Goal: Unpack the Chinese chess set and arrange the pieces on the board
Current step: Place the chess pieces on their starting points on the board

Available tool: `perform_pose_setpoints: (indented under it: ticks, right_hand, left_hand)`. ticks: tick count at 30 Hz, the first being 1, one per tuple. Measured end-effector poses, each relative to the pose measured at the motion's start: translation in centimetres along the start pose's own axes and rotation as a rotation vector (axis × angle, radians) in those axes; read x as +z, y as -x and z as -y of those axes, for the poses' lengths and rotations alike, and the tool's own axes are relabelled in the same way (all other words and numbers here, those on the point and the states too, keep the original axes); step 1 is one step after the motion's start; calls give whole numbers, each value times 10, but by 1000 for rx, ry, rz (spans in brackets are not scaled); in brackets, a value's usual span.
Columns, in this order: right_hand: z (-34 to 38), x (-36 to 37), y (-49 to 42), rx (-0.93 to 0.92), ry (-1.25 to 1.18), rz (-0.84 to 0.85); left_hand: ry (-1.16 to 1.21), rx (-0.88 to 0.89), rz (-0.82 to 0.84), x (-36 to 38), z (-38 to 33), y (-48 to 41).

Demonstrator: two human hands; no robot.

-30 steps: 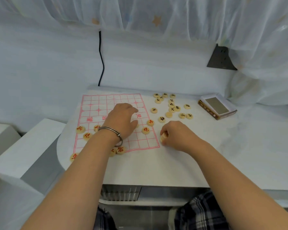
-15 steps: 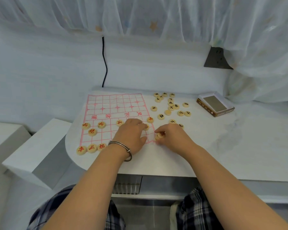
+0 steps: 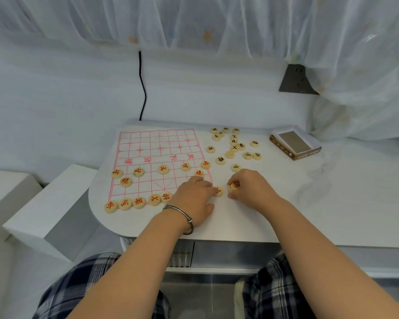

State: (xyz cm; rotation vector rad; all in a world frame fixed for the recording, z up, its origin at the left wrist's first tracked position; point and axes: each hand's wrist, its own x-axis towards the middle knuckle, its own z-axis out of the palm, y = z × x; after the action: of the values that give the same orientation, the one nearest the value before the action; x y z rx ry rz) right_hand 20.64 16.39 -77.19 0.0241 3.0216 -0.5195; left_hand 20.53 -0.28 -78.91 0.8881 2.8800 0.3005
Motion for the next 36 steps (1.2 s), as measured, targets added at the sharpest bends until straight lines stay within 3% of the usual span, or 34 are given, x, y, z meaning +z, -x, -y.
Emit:
perform_pose_setpoints:
  ticks: [9, 13, 16, 24, 31, 36]
  right_hand:
    - [-13, -9, -4, -13, -43, 86]
    - [-19, -25, -22, 14, -213, -71]
    - [-22, -26, -51, 59, -170, -194]
    - [-20, 4, -105, 21, 35, -150]
    - [-34, -10, -101, 58, -71, -193]
    - [-40, -16, -89, -13, -6, -203]
  left_hand:
    - [-36, 31, 60, 3, 0, -8]
    - [-42, 59, 78, 4, 2, -13]
    - [-29, 88, 71, 2, 4, -20]
    - [-17, 70, -11, -6, 13, -42]
    - [13, 40, -12, -10, 16, -52]
    - [13, 49, -1, -10, 10, -55]
